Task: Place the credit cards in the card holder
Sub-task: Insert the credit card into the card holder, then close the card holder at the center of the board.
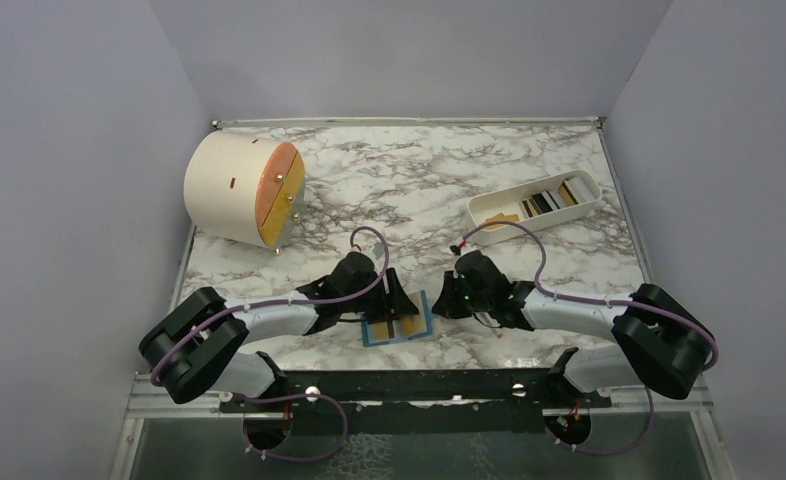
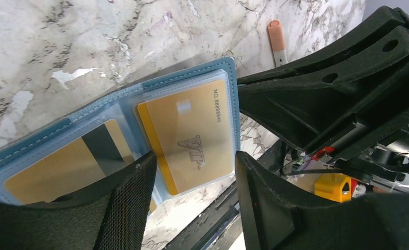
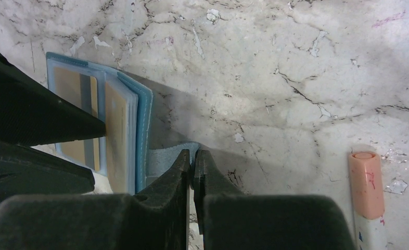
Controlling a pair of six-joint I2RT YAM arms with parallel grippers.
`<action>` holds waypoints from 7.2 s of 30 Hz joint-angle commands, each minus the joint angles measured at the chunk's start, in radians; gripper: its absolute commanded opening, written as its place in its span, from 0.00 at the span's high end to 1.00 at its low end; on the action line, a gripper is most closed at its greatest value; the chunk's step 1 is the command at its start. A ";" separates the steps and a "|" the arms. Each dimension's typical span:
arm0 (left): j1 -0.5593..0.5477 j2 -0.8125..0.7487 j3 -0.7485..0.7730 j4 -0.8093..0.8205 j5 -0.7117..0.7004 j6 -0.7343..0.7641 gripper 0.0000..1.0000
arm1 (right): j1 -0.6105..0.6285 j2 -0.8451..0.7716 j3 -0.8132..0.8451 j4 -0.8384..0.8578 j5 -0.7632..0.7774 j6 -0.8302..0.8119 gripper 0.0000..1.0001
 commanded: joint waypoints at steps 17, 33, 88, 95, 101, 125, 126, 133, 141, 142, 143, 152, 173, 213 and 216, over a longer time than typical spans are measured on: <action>-0.015 -0.100 0.184 -0.449 -0.260 0.221 0.12 | 0.015 -0.033 -0.021 -0.047 0.055 0.017 0.99; 0.003 -0.235 0.063 -0.581 -0.335 0.157 0.11 | 0.016 -0.070 -0.042 -0.012 0.044 0.025 0.99; -0.006 -0.104 -0.025 0.021 -0.003 0.050 0.50 | 0.051 0.005 -0.017 0.026 0.028 0.003 0.92; -0.006 -0.079 0.016 -0.045 -0.030 0.101 0.36 | 0.051 -0.045 -0.013 -0.015 0.055 -0.001 0.90; -0.006 -0.104 0.046 -0.127 -0.084 0.119 0.40 | 0.051 -0.060 -0.010 -0.011 0.051 -0.004 0.97; -0.017 0.061 0.068 -0.165 -0.096 0.169 0.75 | 0.051 -0.125 -0.028 0.036 -0.027 0.043 0.81; -0.017 0.060 0.068 -0.167 -0.097 0.169 0.75 | 0.051 -0.123 -0.031 0.048 -0.033 0.047 0.80; -0.020 0.037 0.056 -0.169 -0.106 0.168 0.75 | 0.051 -0.083 -0.041 0.130 -0.108 0.080 0.70; -0.020 0.028 0.048 -0.168 -0.108 0.168 0.75 | 0.051 -0.061 -0.064 0.197 -0.139 0.102 0.66; -0.020 0.028 0.047 -0.167 -0.107 0.168 0.75 | 0.051 -0.053 -0.064 0.207 -0.143 0.103 0.66; -0.021 0.028 0.047 -0.166 -0.106 0.168 0.75 | 0.051 -0.046 -0.062 0.214 -0.147 0.105 0.66; -0.021 0.029 0.036 -0.163 -0.106 0.162 0.75 | 0.051 0.008 -0.053 0.243 -0.175 0.115 0.67; -0.026 0.031 0.034 -0.162 -0.106 0.165 0.76 | 0.051 -0.076 -0.030 0.086 -0.080 0.075 0.76; -0.031 0.041 0.034 -0.151 -0.105 0.149 0.76 | 0.051 0.033 -0.031 0.164 -0.182 0.064 0.84; -0.031 0.040 0.034 -0.151 -0.105 0.149 0.76 | 0.051 0.031 -0.027 0.146 -0.165 0.057 0.85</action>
